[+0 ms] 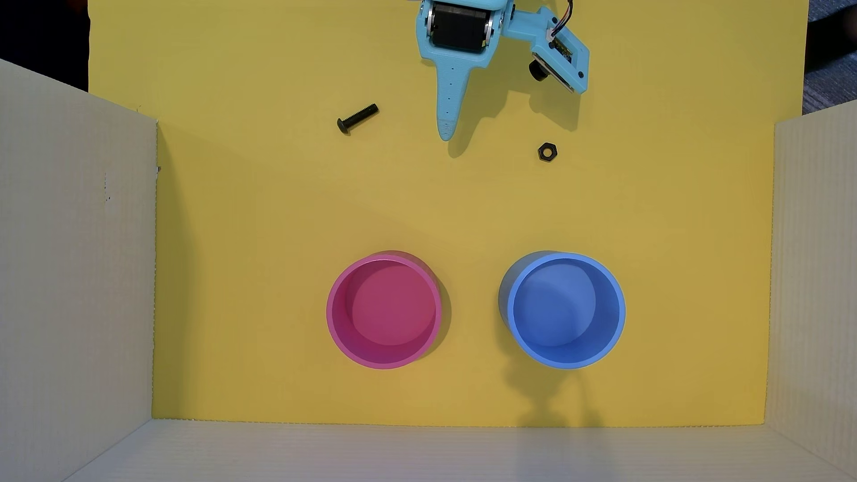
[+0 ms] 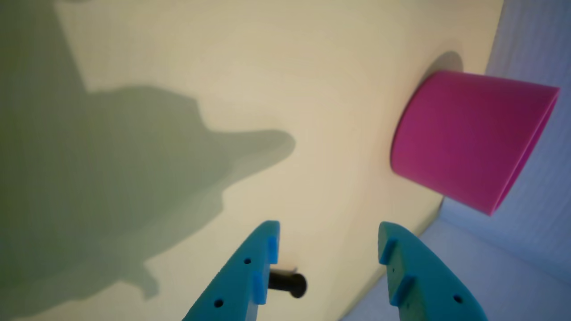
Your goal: Pick up the bolt and place it in the pink box
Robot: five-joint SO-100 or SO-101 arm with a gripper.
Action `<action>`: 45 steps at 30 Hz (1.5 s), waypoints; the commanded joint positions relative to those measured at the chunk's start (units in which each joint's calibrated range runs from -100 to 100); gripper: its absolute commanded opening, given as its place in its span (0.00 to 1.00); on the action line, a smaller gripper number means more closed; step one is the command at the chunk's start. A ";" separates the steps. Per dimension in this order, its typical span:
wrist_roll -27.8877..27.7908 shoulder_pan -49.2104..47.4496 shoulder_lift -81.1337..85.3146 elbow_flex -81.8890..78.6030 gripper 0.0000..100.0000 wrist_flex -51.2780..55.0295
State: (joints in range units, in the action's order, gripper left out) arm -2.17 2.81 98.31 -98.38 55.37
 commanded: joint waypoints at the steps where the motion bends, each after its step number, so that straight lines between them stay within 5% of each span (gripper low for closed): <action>1: -0.20 0.14 0.26 0.28 0.16 -0.25; 45: 0.22 0.87 0.26 2.63 0.16 -5.57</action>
State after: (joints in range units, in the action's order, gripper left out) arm -2.03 3.03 98.31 -98.38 53.15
